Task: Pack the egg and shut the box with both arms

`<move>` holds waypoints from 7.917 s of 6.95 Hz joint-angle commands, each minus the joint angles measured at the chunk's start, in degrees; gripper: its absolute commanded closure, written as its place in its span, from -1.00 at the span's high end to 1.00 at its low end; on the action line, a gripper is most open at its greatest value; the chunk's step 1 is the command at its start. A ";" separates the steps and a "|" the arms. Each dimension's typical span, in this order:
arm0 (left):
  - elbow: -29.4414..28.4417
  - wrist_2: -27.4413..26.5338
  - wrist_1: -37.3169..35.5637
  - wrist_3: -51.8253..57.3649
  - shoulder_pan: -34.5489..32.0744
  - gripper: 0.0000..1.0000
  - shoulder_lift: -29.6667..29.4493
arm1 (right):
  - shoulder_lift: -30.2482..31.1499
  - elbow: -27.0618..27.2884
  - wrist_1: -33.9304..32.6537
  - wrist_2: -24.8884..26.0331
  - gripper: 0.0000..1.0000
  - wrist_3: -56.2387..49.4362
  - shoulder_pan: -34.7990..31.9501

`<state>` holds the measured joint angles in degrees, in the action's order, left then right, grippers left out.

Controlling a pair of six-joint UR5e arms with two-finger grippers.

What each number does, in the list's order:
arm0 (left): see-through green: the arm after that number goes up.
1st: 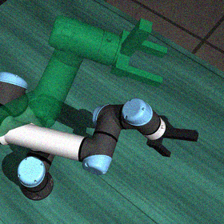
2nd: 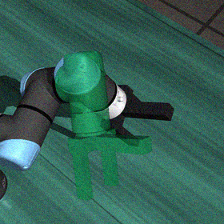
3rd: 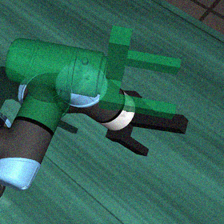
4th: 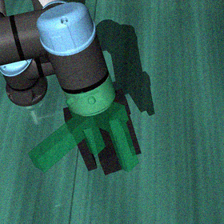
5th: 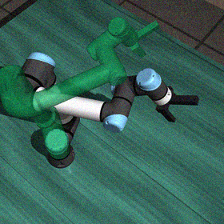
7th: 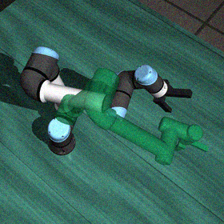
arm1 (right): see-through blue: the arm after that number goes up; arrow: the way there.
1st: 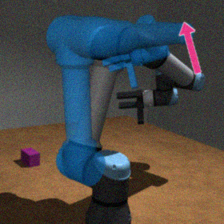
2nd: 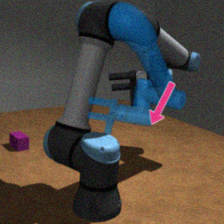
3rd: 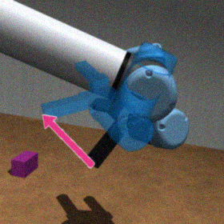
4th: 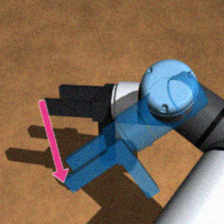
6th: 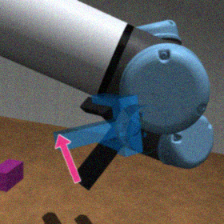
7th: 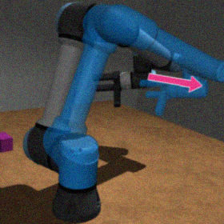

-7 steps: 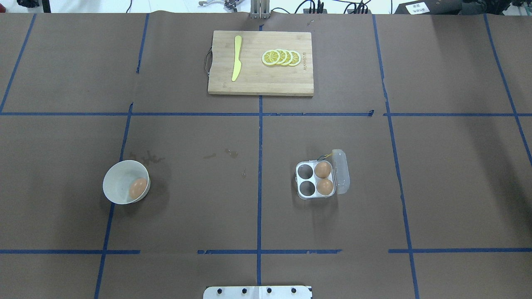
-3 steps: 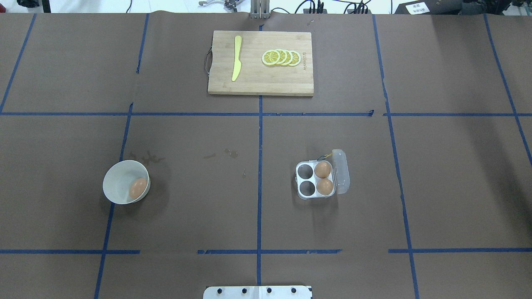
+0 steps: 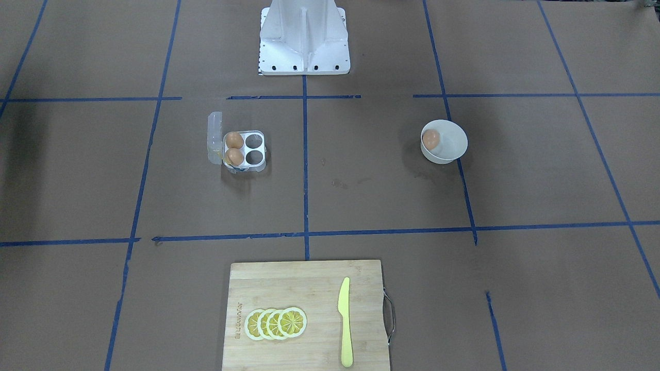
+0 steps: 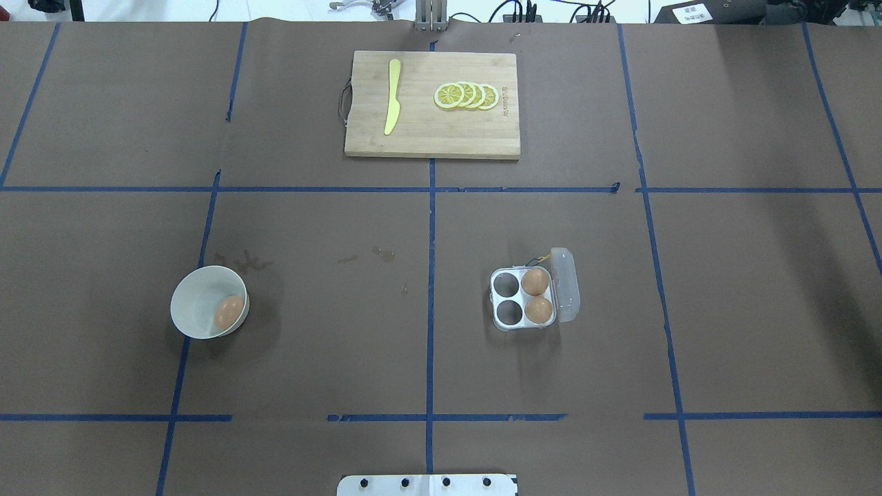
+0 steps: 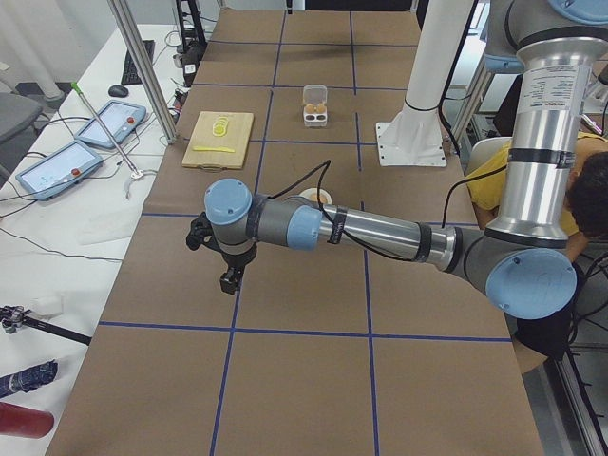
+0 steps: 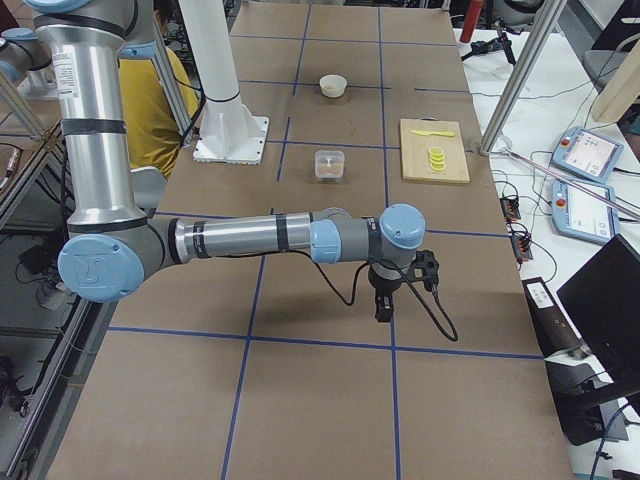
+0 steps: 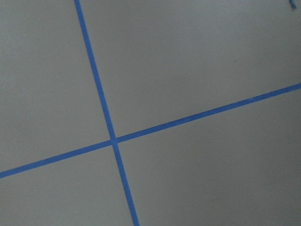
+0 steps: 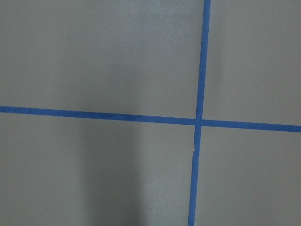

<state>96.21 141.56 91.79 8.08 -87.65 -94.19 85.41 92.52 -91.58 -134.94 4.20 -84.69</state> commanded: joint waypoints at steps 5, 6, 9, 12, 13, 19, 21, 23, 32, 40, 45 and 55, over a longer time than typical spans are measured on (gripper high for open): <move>6.09 1.35 16.87 -26.64 22.21 1.00 -0.30 | -0.60 0.29 0.00 -3.14 1.00 0.19 0.23; 5.92 1.27 22.76 -33.41 26.78 1.00 -0.64 | -0.69 0.38 0.00 -3.14 1.00 0.19 0.23; 5.04 1.18 31.94 -45.96 34.29 0.86 -3.73 | -0.60 -0.32 -0.09 -3.05 1.00 0.10 0.23; 1.71 2.40 34.60 -47.53 37.63 0.62 -2.49 | -0.16 0.12 -0.09 -3.14 1.00 0.10 0.23; 1.35 3.28 34.94 -52.15 39.21 0.62 -2.58 | -0.25 0.12 0.00 -3.14 1.00 0.10 0.23; -0.32 2.76 36.35 -55.63 42.91 0.33 -4.07 | -0.60 0.21 0.00 -3.14 1.00 0.10 0.23; -2.42 2.59 36.35 -55.71 43.26 0.33 -5.99 | -0.51 0.21 0.00 -3.14 1.00 0.01 0.23; -2.87 2.58 36.35 -55.63 43.27 0.29 -6.18 | -0.60 0.20 0.00 -3.14 1.00 0.10 0.23; -5.07 2.50 36.27 -55.19 44.23 0.21 -7.41 | -0.60 -0.32 0.00 -3.14 1.00 0.01 0.23; -6.65 2.32 36.27 -55.19 45.19 0.13 -8.03 | -0.51 -0.41 -0.09 -3.14 1.00 0.01 0.23; -3.86 2.41 36.18 -55.62 45.20 -1.00 -7.33 | -0.69 -0.23 -0.09 -3.14 1.00 0.10 0.31; -9.87 -16.18 30.02 -69.59 53.61 -1.00 -35.58 | -0.34 -0.41 4.31 -3.40 1.00 0.19 0.32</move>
<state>89.48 131.16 121.79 -59.37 -38.18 -123.93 84.91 92.14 -87.83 -138.33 4.35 -84.40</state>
